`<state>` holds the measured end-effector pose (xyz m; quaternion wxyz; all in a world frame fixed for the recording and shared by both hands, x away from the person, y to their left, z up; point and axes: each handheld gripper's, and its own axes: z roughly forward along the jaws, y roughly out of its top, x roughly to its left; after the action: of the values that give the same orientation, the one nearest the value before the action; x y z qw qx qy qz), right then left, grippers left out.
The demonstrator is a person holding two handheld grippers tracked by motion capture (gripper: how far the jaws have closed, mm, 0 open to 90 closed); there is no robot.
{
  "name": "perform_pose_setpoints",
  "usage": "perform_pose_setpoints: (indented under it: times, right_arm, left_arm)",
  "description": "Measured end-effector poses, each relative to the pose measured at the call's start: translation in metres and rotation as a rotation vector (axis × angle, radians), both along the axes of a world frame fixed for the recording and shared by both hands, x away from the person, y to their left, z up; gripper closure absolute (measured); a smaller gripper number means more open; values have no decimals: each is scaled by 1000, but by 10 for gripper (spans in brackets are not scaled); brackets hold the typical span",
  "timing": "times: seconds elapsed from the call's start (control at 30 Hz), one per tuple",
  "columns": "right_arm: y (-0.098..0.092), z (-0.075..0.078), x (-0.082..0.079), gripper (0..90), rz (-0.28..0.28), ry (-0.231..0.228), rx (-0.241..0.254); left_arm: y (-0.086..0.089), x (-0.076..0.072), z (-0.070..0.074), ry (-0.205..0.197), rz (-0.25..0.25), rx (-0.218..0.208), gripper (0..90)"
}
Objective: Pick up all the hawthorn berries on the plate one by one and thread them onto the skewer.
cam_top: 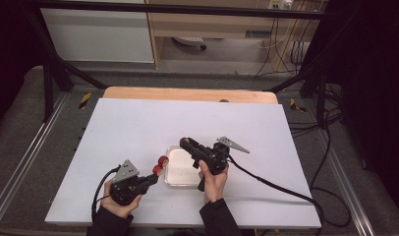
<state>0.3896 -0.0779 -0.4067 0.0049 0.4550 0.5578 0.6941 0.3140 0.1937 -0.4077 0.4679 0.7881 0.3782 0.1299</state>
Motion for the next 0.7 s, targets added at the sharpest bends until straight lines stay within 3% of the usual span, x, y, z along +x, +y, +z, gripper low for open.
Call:
perform_pose_setpoints:
  times: [0.2,0.37,0.7]
  right_arm:
    - [1,0,-4,617,-30,-48,45]
    - [2,0,-5,617,-24,-70,67]
    - [3,-2,-8,617,-13,-97,77]
  left_arm:
    - [-8,-1,0,10,-8,-11,882]
    - [-14,-2,1,16,-22,-15,882]
    - [-19,-2,1,22,-31,-19,882]
